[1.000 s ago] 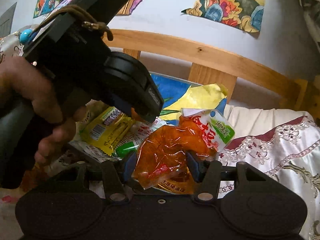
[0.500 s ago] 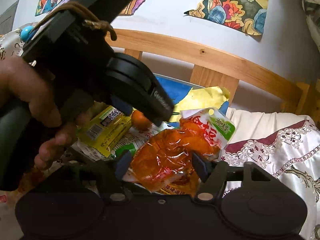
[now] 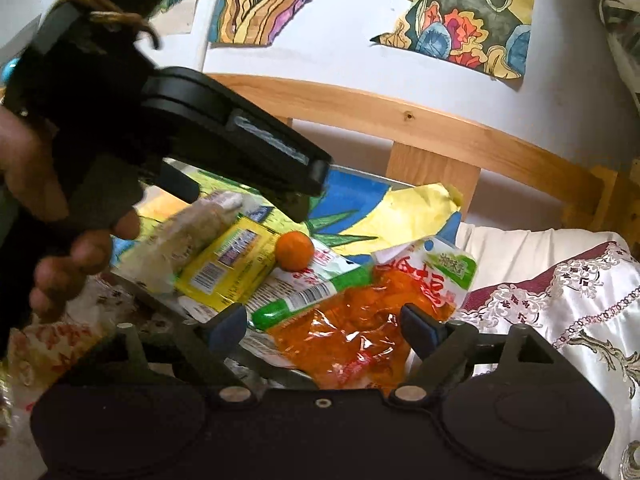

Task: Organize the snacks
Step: 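Lower the orange into the tray and open the left gripper while the right releases the jelly bag, then withdraw both open grippers from the tray toward the remaining snacks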

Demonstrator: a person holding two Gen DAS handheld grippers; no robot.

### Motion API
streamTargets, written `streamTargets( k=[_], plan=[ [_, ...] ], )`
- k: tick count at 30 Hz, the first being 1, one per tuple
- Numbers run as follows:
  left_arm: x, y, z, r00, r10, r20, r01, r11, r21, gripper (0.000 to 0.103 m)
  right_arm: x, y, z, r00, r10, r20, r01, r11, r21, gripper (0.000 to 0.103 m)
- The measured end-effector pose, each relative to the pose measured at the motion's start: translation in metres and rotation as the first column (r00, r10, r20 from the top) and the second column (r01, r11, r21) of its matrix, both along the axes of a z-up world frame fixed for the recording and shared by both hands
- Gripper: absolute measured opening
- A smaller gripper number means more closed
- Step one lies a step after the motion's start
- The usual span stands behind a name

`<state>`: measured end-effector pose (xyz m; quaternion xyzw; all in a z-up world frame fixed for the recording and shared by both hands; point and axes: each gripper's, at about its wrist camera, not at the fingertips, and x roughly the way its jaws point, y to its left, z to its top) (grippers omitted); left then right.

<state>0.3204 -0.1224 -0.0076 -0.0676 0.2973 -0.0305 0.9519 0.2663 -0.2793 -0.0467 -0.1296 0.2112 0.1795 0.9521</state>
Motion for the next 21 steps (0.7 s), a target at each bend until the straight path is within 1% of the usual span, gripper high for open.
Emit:
streamTargets(
  k=[2, 4, 6, 7, 11, 15, 21],
  plan=[
    [-0.012, 0.008, 0.007, 1.0, 0.016, 0.016, -0.016, 1.0, 0.011, 0.101, -0.005, -0.001, 0.005, 1.0, -0.001, 0.001, 0.001, 1.0, 0.026, 0.086],
    [-0.024, 0.017, 0.014, 0.999, 0.038, 0.025, -0.039, 0.999, 0.019, 0.102, -0.011, -0.002, 0.012, 1.0, -0.006, 0.008, 0.005, 0.998, 0.054, 0.09],
    [-0.036, 0.026, 0.02, 0.998, 0.061, 0.024, -0.062, 0.998, 0.021, 0.102, -0.021, -0.002, 0.019, 1.0, -0.014, 0.025, 0.012, 0.997, 0.083, 0.096],
    [-0.043, 0.031, 0.024, 0.997, 0.073, 0.023, -0.073, 0.997, 0.018, 0.102, -0.027, -0.002, 0.022, 0.999, -0.019, 0.033, 0.016, 0.995, 0.097, 0.098],
    [-0.073, 0.051, 0.035, 0.993, 0.108, 0.037, -0.108, 0.994, 0.005, 0.102, -0.051, -0.003, 0.035, 0.998, -0.033, 0.046, 0.026, 0.988, 0.153, 0.098],
    [-0.102, 0.066, 0.041, 0.989, 0.136, 0.048, -0.137, 0.991, 0.004, 0.102, -0.076, 0.001, 0.049, 0.996, -0.042, 0.076, 0.027, 0.982, 0.188, 0.101],
    [-0.15, 0.086, 0.045, 0.984, 0.164, 0.077, -0.167, 0.985, 0.035, 0.102, -0.112, 0.006, 0.065, 0.994, -0.041, 0.1, 0.017, 0.973, 0.228, 0.102]
  ],
)
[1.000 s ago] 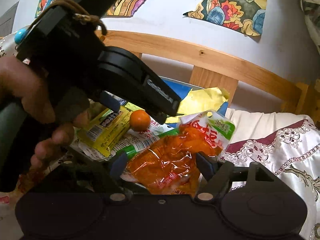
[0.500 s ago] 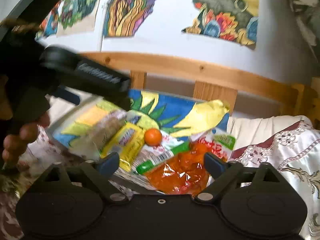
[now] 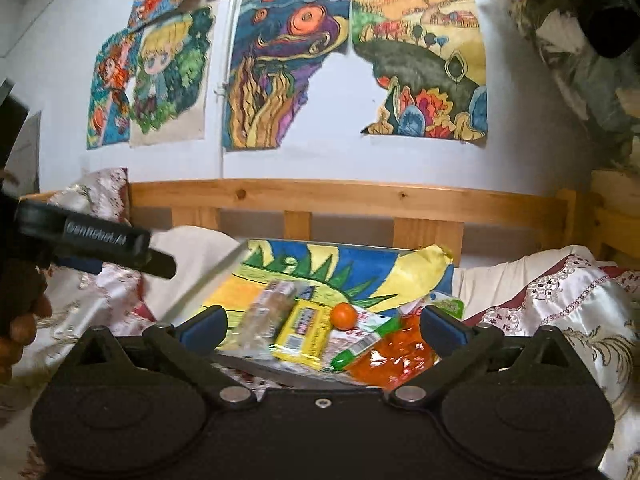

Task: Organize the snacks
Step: 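Withdraw both open grippers from the tray toward the remaining snacks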

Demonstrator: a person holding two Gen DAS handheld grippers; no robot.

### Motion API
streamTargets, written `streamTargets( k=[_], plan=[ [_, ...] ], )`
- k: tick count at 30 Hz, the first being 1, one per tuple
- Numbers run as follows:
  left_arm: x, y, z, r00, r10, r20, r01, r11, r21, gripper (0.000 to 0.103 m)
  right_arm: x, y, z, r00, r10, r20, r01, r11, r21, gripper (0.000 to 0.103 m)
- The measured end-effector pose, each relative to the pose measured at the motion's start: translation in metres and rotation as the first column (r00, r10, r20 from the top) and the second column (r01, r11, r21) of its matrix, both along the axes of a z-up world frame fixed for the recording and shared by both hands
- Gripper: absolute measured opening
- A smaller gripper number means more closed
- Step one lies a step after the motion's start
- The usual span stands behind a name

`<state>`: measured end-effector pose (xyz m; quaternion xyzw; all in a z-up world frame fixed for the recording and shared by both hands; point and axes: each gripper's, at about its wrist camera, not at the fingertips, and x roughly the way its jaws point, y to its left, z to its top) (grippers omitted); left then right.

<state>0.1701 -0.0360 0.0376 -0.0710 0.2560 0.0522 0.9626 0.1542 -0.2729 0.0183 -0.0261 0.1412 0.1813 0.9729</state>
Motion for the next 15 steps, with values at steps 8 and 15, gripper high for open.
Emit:
streamTargets(
  k=[8, 15],
  plan=[
    [-0.051, 0.018, -0.008, 1.0, 0.013, -0.004, -0.013, 0.999, 0.044, 0.102, -0.041, 0.014, -0.002, 0.998, 0.036, -0.051, -0.036, 0.999, 0.001, 0.102],
    [-0.083, 0.033, -0.027, 0.999, 0.013, -0.047, -0.009, 0.997, 0.077, 0.102, -0.071, 0.025, -0.006, 0.994, 0.062, -0.092, -0.062, 0.998, -0.007, 0.102]
  ],
)
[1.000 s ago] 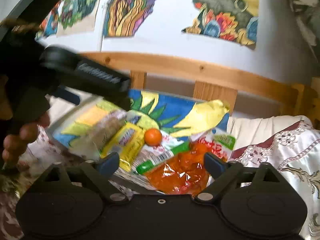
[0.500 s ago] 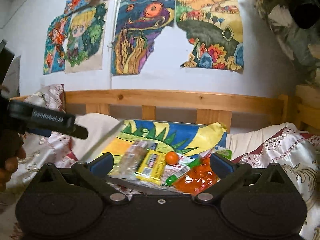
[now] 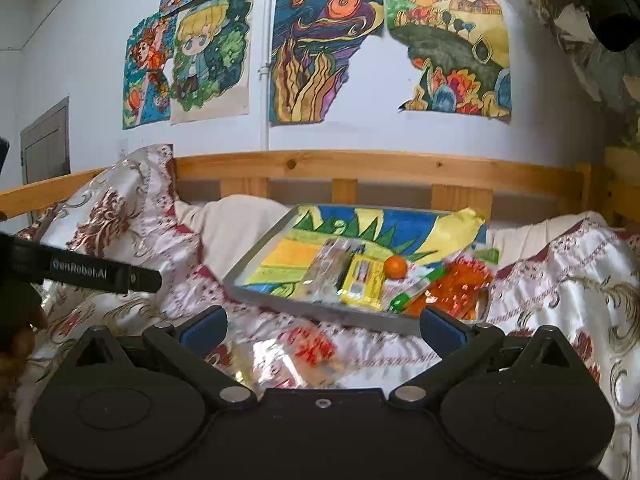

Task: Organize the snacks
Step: 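Withdraw both open grippers from the tray toward the remaining snacks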

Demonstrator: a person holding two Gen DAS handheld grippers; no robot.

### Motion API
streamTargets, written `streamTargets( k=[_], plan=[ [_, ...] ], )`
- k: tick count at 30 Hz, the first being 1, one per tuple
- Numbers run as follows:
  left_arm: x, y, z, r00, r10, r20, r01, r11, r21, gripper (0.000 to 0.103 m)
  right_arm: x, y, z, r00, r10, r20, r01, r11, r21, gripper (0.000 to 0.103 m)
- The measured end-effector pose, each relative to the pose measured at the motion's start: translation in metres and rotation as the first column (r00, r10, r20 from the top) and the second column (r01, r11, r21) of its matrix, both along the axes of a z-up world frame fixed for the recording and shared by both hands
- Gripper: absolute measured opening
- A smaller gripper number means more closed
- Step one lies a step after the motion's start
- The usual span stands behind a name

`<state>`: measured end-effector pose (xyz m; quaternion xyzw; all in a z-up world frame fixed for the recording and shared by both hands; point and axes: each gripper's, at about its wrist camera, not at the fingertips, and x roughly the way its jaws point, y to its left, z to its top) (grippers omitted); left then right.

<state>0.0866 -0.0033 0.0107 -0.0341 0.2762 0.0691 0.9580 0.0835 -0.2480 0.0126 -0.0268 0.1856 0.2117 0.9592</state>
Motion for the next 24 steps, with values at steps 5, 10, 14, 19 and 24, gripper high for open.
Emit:
streamTargets(
  k=[5, 10, 14, 19, 24],
  plan=[
    [-0.016, 0.008, -0.013, 0.999, -0.005, -0.032, 0.006, 1.0, 0.003, 0.102, -0.013, 0.003, -0.003, 0.999, -0.006, -0.034, 0.006, 1.0, 0.005, 0.102],
    [-0.025, 0.014, -0.022, 0.998, -0.013, -0.061, 0.013, 1.0, 0.0, 0.102, -0.021, 0.005, -0.006, 0.998, -0.007, -0.065, 0.008, 1.0, 0.001, 0.102],
    [-0.03, 0.015, -0.029, 0.996, -0.025, -0.089, 0.025, 1.0, -0.004, 0.102, -0.024, 0.01, -0.011, 0.996, 0.003, -0.095, -0.005, 1.0, -0.017, 0.102],
    [-0.029, 0.012, -0.037, 0.992, -0.054, -0.116, 0.057, 0.998, 0.024, 0.102, -0.024, 0.018, -0.017, 0.993, 0.015, -0.118, -0.02, 0.999, -0.047, 0.102],
    [-0.023, 0.01, -0.043, 0.99, -0.067, -0.127, 0.072, 0.997, 0.038, 0.102, -0.016, 0.02, -0.022, 0.99, 0.019, -0.137, -0.025, 0.999, -0.048, 0.102]
  ],
)
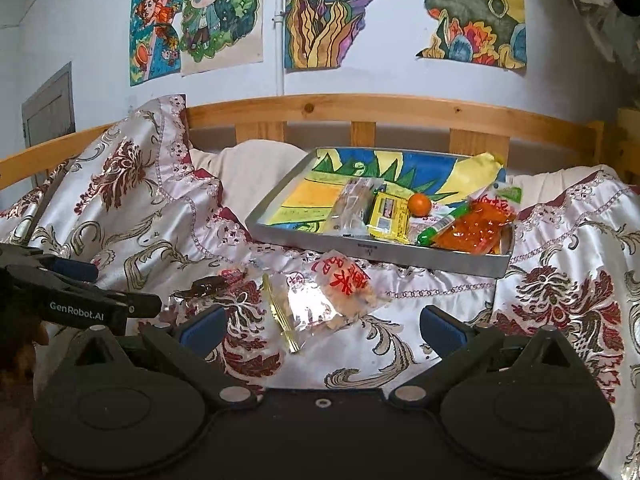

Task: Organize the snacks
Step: 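Withdraw both open grippers from the tray toward the remaining snacks, then grasp the dark brown wrapped snack with the left gripper while the right grasps the pastry bag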

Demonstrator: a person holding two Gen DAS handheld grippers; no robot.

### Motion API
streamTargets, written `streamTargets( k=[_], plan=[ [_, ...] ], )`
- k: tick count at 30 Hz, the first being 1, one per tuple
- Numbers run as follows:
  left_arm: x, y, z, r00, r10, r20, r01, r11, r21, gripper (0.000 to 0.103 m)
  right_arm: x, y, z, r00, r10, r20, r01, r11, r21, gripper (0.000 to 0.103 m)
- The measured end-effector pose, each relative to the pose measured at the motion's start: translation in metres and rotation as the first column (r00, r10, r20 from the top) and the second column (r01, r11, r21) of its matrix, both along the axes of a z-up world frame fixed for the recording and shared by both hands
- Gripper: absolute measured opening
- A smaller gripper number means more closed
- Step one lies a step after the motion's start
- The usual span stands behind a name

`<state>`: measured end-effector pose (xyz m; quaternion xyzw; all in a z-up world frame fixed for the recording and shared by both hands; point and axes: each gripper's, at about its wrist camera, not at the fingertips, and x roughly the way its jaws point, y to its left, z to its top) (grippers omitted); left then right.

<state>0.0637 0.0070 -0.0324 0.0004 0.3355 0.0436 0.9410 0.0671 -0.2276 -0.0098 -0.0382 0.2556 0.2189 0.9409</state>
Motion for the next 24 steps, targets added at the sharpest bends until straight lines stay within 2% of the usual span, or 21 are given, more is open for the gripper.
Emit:
streamTargets(
  k=[4, 11, 17, 24],
  plan=[
    [0.009, -0.003, -0.004, 1.0, -0.012, -0.004, 0.012, 1.0, 0.015, 0.102, 0.008, 0.004, -0.003, 1.0, 0.013, 0.005, -0.013, 1.0, -0.016, 0.102],
    [0.033, -0.011, -0.01, 0.996, -0.083, -0.031, 0.085, 0.993, 0.085, 0.102, 0.027, 0.012, -0.01, 0.998, 0.049, 0.038, -0.046, 0.996, -0.071, 0.102],
    [0.056, -0.012, -0.017, 0.997, -0.066, -0.05, 0.07, 0.994, 0.08, 0.102, 0.046, 0.011, -0.021, 0.999, 0.038, 0.019, -0.037, 0.997, -0.07, 0.102],
    [0.08, -0.009, -0.025, 0.996, -0.04, -0.081, 0.049, 0.992, 0.112, 0.102, 0.069, 0.018, -0.036, 0.999, 0.043, 0.012, -0.042, 0.995, -0.086, 0.102]
  ],
)
